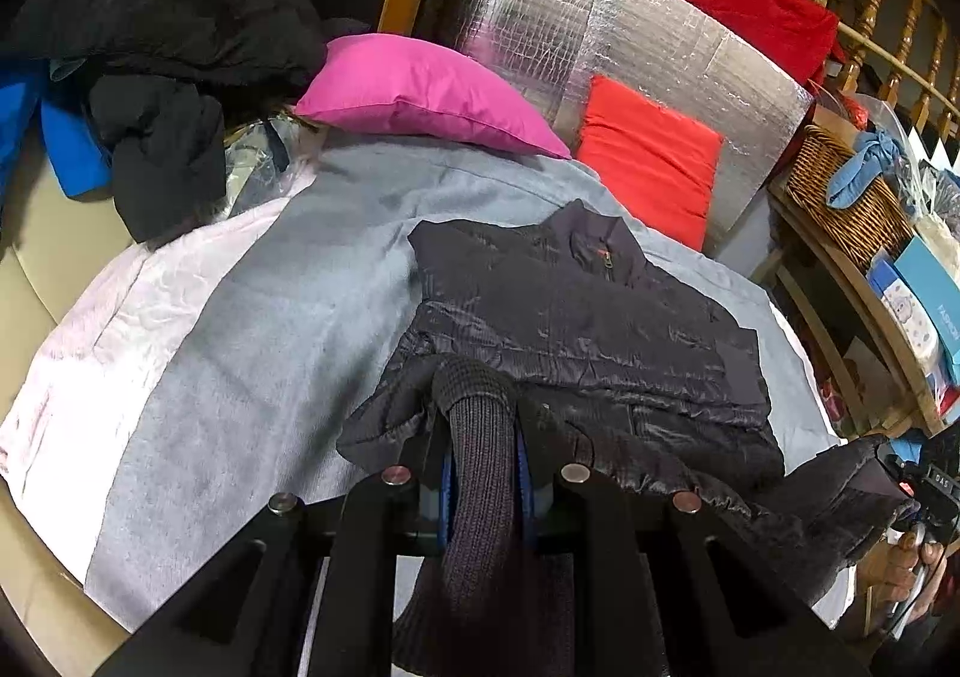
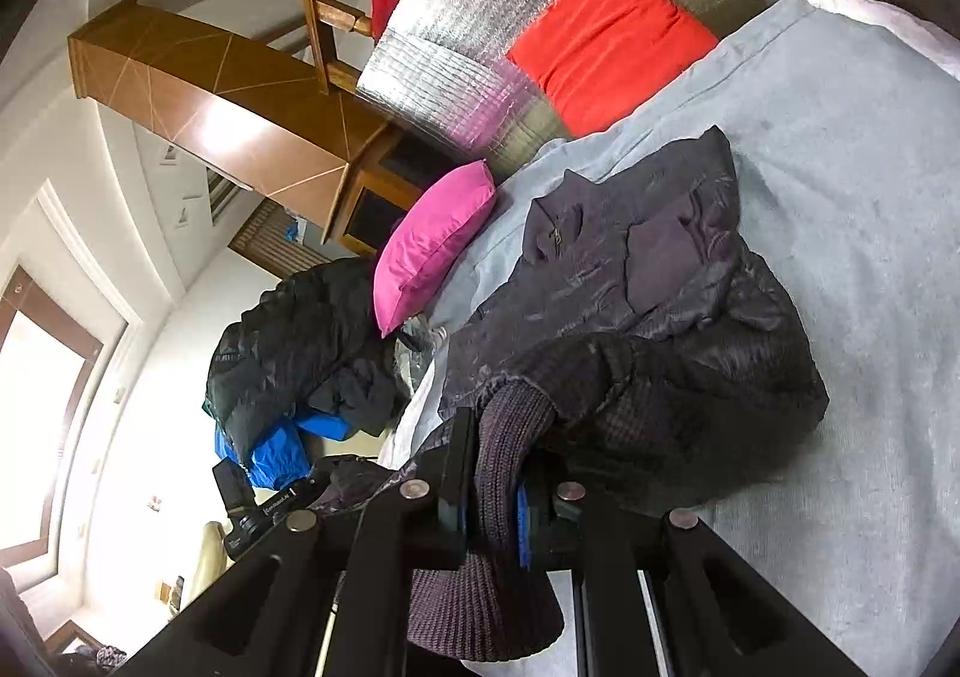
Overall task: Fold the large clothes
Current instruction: 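Lift the hem with both tools and fold it toward the collar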
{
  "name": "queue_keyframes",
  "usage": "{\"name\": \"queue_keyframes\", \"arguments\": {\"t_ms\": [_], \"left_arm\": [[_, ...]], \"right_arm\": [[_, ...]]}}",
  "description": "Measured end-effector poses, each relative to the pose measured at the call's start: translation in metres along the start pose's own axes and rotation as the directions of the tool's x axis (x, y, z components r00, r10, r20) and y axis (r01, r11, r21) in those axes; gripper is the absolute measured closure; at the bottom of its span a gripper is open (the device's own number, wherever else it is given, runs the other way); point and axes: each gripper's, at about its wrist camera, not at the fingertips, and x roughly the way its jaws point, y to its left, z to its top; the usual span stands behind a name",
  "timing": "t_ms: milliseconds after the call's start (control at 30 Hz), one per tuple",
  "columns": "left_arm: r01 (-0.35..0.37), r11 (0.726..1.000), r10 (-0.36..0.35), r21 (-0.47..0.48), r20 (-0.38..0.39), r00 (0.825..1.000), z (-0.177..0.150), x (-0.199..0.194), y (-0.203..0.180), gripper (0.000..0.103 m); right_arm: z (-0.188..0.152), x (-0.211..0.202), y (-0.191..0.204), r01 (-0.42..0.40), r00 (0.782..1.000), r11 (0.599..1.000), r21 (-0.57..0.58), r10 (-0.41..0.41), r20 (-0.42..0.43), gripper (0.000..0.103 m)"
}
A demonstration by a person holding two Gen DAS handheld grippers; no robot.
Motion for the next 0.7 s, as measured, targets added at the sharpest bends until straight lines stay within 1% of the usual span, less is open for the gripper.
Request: {"name": "queue_keyframes", "arguments": {"t_ms": [333,700], "left_arm": [[0.003,1.0,-0.003,0.003,0.022,1.0,0.022,0.003,-0.008,0.086],[-0.005,1.0,0.006,-0.014,0.046,0.999,0.049,0.009,-0.014,0.086]], "right_arm": [[0.011,0.001,0.005,0.022,1.0,1.0,-0.008,-0.022,0.021,0.092],[0.038,0.005,0.009,0.029,0.998,1.0,-0.011,-0.028,0.049,0.092]]}}
